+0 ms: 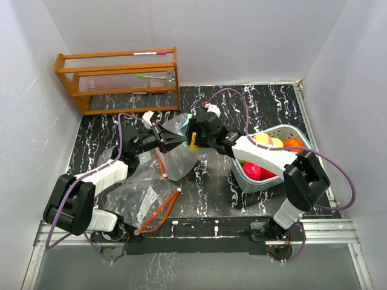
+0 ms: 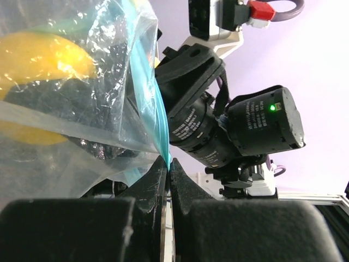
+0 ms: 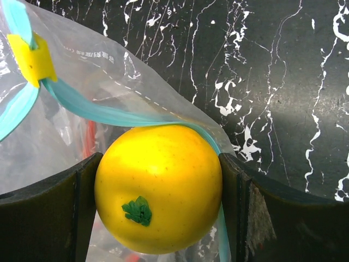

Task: Place the food in the zip-top bag and seal the zipper
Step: Place the fake fruit in the zipper food storage bag.

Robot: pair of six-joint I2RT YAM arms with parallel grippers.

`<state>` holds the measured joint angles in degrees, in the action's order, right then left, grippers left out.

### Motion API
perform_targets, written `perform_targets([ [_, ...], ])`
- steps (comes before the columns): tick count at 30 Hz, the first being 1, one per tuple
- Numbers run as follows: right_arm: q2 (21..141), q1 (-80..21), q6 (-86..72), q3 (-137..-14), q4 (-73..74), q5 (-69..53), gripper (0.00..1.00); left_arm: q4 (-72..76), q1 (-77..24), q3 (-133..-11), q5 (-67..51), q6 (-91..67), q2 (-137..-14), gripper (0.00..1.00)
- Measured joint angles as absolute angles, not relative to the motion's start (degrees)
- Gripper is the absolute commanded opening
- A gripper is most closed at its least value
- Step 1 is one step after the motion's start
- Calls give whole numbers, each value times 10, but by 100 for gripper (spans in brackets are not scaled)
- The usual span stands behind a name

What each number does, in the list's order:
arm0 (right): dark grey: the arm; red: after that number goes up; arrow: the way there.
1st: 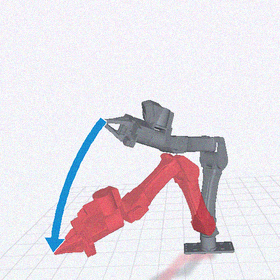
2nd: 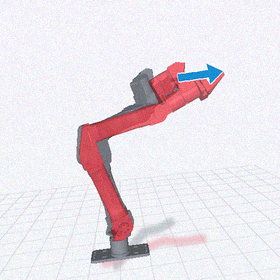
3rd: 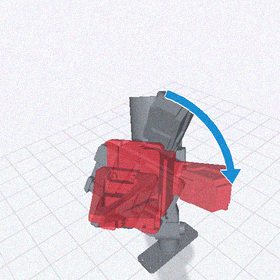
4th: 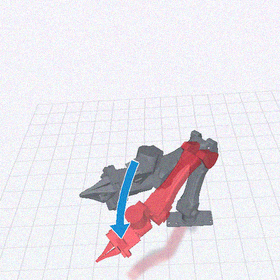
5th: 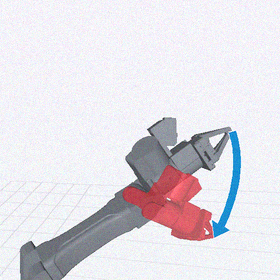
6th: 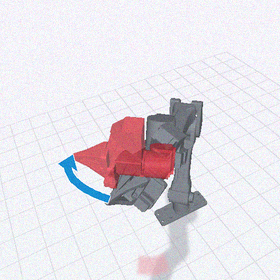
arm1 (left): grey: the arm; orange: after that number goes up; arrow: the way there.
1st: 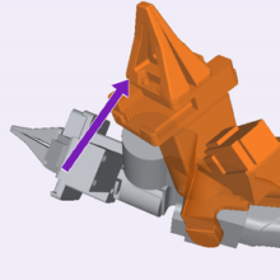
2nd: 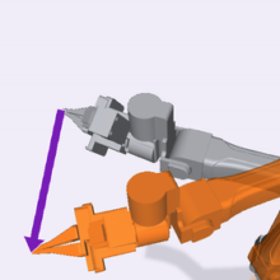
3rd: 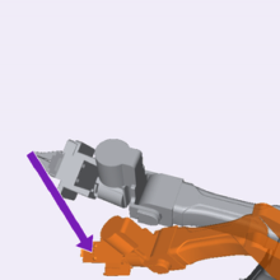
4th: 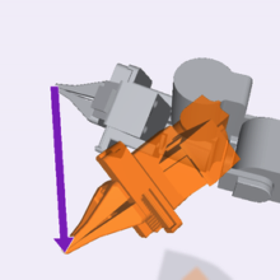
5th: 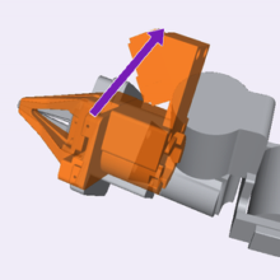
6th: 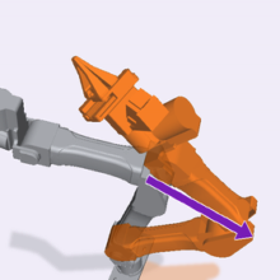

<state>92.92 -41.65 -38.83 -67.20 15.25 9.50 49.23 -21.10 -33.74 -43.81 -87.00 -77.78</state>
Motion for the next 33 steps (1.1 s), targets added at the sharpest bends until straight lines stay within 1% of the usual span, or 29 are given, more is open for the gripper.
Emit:
perform_targets([
  [2,929,-420,-392,-675,155,96,68,499,-211,-329,-439,-871,-777,0],
  [5,929,-419,-402,-681,161,98,81,509,-210,-312,-440,-875,-778,0],
  [8,930,-418,-407,-694,169,97,83,524,-210,-302,-442,-881,-782,0],
  [9,930,-416,-408,-699,172,93,86,529,-210,-301,-442,-882,-782,0],
  [10,930,-415,-409,-705,177,92,95,535,-210,-300,-443,-884,-783,0],
  [11,930,-413,-411,-710,179,88,98,538,-210,-299,-442,-885,-783,0],
  [26,909,-411,-415,-728,210,58,98,554,-209,-298,-442,-886,-814,0],
  [30,871,-411,-407,-729,230,79,98,564,-209,-300,-442,-893,-822,0],
  [33,838,-409,-396,-741,248,102,97,568,-209,-323,-444,-908,-841,0],
])
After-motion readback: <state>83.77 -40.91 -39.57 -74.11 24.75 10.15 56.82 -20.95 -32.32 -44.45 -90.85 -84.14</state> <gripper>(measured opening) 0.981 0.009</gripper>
